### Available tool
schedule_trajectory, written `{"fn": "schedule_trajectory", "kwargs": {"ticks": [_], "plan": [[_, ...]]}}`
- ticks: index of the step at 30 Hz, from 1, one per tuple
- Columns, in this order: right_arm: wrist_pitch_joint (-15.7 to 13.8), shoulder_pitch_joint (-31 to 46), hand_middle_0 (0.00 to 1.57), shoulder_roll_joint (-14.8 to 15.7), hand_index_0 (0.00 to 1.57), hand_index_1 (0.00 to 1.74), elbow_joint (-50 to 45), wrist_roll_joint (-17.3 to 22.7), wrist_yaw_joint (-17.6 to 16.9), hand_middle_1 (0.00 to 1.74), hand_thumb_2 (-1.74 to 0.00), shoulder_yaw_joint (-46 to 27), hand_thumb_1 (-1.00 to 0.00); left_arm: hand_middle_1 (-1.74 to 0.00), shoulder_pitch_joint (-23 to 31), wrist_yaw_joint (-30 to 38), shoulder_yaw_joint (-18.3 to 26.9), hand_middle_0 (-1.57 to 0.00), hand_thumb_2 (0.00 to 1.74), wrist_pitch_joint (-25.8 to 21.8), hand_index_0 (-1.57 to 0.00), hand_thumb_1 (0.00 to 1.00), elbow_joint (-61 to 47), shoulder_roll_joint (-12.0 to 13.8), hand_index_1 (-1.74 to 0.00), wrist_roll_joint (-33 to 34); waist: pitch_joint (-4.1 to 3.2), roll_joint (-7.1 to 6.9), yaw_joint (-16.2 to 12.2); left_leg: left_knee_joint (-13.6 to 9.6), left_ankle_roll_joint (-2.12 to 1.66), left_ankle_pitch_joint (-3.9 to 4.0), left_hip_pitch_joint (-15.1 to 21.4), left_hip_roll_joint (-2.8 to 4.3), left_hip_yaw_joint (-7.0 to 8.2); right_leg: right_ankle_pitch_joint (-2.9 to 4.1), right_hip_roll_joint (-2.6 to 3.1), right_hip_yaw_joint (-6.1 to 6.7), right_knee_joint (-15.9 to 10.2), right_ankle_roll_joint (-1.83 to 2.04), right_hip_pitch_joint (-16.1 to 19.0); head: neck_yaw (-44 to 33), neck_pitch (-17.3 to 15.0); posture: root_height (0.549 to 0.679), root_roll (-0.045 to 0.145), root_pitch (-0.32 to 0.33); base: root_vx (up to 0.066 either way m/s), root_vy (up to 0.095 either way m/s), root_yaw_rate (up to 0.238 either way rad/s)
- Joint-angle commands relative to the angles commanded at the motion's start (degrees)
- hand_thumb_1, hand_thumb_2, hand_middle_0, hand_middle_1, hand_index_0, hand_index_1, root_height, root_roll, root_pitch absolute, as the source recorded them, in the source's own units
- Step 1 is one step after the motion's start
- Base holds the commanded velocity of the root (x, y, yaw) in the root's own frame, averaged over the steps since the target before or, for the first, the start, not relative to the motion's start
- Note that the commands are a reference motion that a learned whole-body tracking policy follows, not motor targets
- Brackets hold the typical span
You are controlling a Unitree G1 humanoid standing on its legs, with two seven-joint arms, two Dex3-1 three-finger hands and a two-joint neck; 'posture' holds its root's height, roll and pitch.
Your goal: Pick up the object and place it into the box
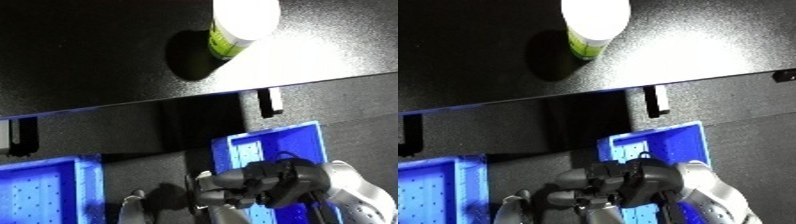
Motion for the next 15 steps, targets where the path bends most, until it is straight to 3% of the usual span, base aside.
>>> {"fn": "schedule_trajectory", "kwargs": {"ticks": [4,7,11,15], "plan": [[-7.04,-3.30,0.00,4.16,0.00,0.00,-1.94,6.99,-4.75,0.00,0.00,-3.91,0.00,0.00,0.10,-0.25,-0.05,0.00,0.00,-0.36,0.00,0.00,1.04,-1.40,0.00,1.21,-0.54,0.66,-0.08,0.11,0.10,-0.35,0.37,-0.15,0.10,-0.11,0.07,0.04,-0.07,-0.06,0.53,1.91,0.24,0.606,0.033,-0.039,0.070,0.028,0.029],[-12.86,-5.69,0.00,6.83,0.00,0.00,-1.06,8.81,-10.36,0.00,0.00,-7.96,0.00,0.00,0.23,-0.44,-0.04,0.00,0.00,-0.54,0.00,0.00,1.34,-2.30,0.00,2.20,-0.86,1.07,-0.26,0.10,0.13,-0.58,0.66,-0.30,0.22,-0.07,0.00,0.03,-0.22,-0.14,0.94,2.84,0.57,0.607,0.037,-0.042,0.065,0.027,0.046],[-20.69,-7.32,0.00,8.04,0.00,0.00,2.58,5.54,-18.85,0.00,0.00,-13.70,0.00,0.00,0.65,-0.45,-0.13,0.00,0.00,-0.06,0.00,0.00,0.81,-3.03,0.00,2.70,-1.01,1.57,-0.54,0.05,0.28,-0.72,0.95,-0.52,0.52,0.12,-0.06,0.09,-0.35,-0.28,1.14,2.62,2.34,0.608,0.040,-0.046,0.047,0.031,0.006],[-28.34,-7.17,0.00,7.27,0.00,0.00,4.48,-2.23,-27.59,0.00,0.00,-17.92,0.00,0.00,1.62,-0.34,-0.05,0.00,0.00,0.42,0.00,0.00,-0.14,-3.34,0.00,2.09,-0.89,1.86,-1.00,-0.28,0.53,-0.60,1.22,-0.61,0.87,0.34,0.17,0.33,-0.47,-0.42,0.92,1.96,5.81,0.608,0.042,-0.046,0.034,0.027,-0.040]]}}
